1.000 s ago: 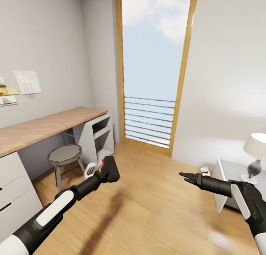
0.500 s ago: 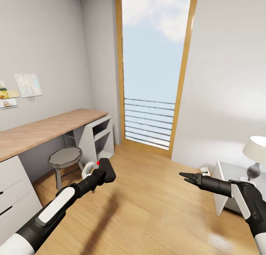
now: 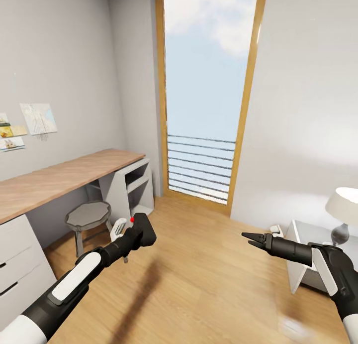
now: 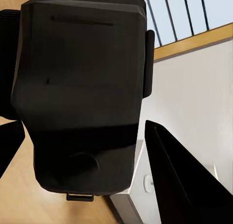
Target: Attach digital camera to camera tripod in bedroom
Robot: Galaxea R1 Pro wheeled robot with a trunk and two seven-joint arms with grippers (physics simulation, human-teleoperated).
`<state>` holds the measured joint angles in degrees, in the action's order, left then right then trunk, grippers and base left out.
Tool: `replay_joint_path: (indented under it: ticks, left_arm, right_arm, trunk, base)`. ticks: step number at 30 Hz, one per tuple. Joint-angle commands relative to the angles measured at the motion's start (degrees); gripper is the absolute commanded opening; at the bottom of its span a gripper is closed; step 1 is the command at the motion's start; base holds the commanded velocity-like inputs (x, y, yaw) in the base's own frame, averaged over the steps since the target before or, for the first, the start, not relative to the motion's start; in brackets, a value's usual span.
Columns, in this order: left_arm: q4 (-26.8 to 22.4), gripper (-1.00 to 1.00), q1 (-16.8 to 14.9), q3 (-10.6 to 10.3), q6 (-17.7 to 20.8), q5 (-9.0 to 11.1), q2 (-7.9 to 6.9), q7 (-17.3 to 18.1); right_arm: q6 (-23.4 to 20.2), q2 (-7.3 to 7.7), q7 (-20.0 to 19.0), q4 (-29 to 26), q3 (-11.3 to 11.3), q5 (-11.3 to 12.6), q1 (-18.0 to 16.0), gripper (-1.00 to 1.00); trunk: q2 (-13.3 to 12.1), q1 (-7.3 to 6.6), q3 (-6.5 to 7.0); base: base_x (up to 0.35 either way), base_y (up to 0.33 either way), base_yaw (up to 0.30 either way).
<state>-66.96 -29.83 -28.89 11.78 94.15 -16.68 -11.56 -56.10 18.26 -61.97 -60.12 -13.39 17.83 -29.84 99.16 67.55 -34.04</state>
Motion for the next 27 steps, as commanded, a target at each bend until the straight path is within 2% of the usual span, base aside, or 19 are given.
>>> replay_joint_path:
  ticks: [1,27]
  left_arm:
    - [-0.1,-1.0,-0.05,-0.07,0.01,0.33,-0.04,-0.26]
    - [-0.41,-1.0,-0.05,-0.11,-0.01,0.32,0.05,0.4]
  right_arm:
    - [-0.22,0.01,-0.23,0.0,-0.05,-0.04,-0.04,1.0]
    - [0.16,-0.07,0.33,0.0,0.08,-0.07,-0.04,1.0]
  trunk:
    - [-0.38,-0.23,0.12]
    - [-10.81,-5.94,4.79]
  base:
    - [0.0,0.0,0.0]
    - [0.0,0.0,0.0]
